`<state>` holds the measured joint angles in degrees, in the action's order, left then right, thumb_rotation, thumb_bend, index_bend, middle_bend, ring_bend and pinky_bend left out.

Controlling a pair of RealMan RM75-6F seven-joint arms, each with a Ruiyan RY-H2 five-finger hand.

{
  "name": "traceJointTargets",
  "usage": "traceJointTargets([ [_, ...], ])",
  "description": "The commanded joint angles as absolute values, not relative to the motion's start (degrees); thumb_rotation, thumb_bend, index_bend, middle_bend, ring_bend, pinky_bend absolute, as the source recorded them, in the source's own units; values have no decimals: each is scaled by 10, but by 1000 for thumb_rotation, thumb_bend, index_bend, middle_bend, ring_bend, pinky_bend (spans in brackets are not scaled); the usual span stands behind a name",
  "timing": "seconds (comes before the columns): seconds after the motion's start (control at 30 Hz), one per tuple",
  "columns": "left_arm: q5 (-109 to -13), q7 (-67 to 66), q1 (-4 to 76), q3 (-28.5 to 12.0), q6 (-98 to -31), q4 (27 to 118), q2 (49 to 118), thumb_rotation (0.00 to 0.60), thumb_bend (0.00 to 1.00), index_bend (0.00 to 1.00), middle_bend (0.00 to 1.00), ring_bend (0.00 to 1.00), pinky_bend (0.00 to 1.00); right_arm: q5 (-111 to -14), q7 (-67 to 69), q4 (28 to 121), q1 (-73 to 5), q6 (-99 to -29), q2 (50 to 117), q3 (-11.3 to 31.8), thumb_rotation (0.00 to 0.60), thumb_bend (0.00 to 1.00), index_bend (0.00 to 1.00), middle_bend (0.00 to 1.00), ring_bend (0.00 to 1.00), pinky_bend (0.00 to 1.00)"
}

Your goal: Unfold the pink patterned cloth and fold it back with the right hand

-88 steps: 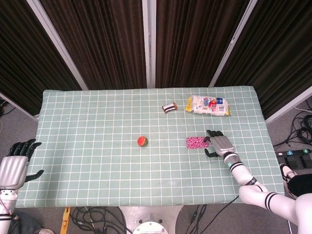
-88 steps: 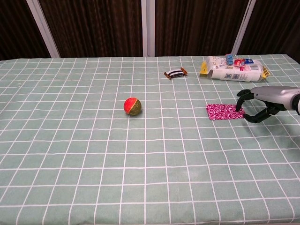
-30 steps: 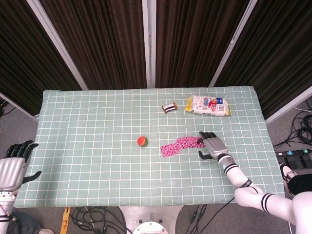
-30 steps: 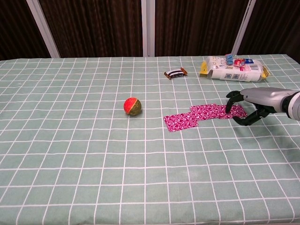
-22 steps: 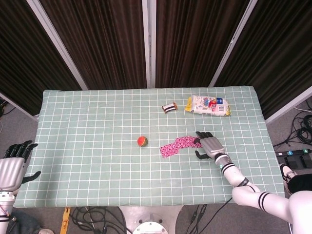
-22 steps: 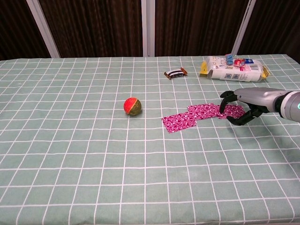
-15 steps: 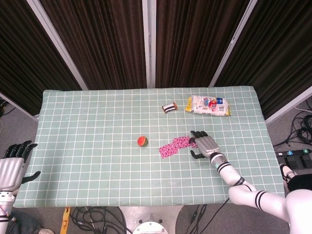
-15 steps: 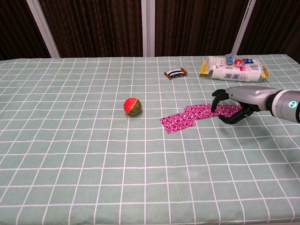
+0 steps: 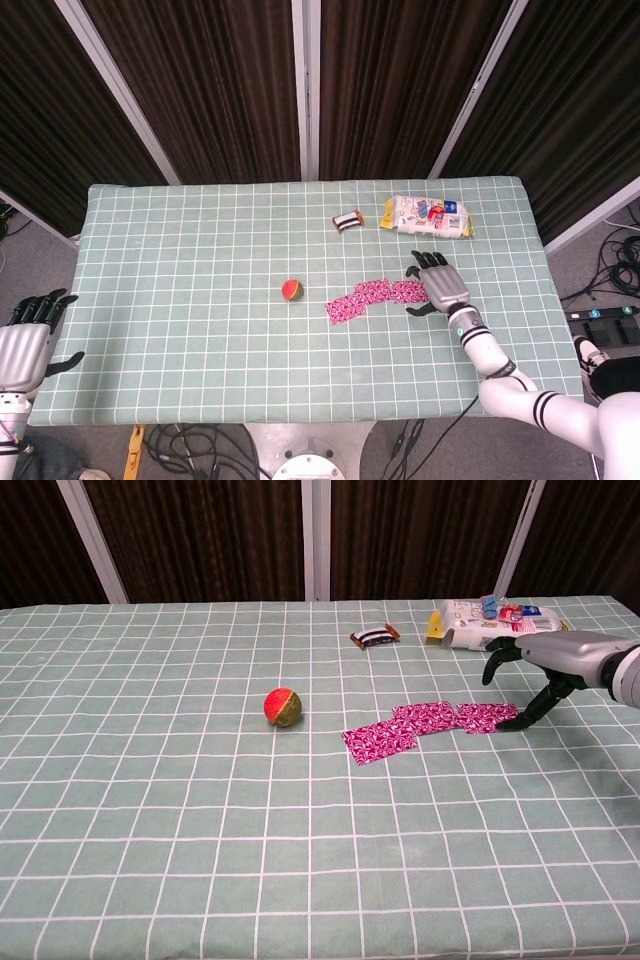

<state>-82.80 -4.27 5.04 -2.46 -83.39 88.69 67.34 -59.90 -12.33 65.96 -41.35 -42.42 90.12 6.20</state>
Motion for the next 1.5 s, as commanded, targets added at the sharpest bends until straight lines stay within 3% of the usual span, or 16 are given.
traceJointTargets([
  [0.03,-828,-43,49,-24,-834,888,673,600,42,248,248,188,155,-595,-127,643,-416,-416,912,62,441,61,270,2,0,0],
  [0.73,-823,-51,47,-24,-833,899,669,600,42,248,248,187,156,-603,-129,555,-427,-383,958,66,535,91,298,16,0,0],
  [1.27,-822,-54,46,-24,-834,903,666,600,43,248,248,188,156,-606,-128,540,-428,-369,966,69,534,105,324,24,0,0],
  [1.5,-822,-55,46,-24,-834,903,666,600,42,248,248,187,155,-609,-126,545,-426,-374,963,72,575,134,368,35,0,0],
])
